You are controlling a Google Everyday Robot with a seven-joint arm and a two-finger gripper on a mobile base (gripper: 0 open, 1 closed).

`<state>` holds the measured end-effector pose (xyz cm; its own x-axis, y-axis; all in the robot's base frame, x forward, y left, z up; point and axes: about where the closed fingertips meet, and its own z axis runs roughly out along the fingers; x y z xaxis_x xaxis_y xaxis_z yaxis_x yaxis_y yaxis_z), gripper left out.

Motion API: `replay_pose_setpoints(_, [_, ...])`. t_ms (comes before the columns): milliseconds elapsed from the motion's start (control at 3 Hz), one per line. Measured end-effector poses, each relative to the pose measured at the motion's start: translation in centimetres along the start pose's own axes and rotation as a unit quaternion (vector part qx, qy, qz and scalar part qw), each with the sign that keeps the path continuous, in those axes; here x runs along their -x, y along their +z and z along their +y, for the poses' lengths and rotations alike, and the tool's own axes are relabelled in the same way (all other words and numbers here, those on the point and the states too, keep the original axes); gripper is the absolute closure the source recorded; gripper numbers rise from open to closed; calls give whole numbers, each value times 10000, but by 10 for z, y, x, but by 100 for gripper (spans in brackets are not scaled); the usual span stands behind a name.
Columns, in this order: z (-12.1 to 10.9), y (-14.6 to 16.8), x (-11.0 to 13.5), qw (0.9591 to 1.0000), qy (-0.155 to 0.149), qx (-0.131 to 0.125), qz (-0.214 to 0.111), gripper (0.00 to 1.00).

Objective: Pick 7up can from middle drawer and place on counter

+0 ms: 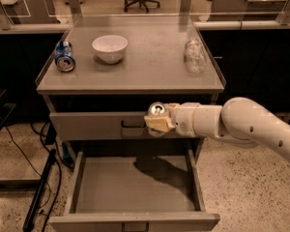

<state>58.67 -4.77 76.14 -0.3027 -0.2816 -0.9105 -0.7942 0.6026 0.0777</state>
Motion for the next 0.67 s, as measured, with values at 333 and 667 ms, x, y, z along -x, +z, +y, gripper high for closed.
replay_pose_setpoints(333, [11,1,-9,9998,48,114,139,100])
replay_pose_setpoints(667, [7,-18,11,9998,-59,-45,185,100])
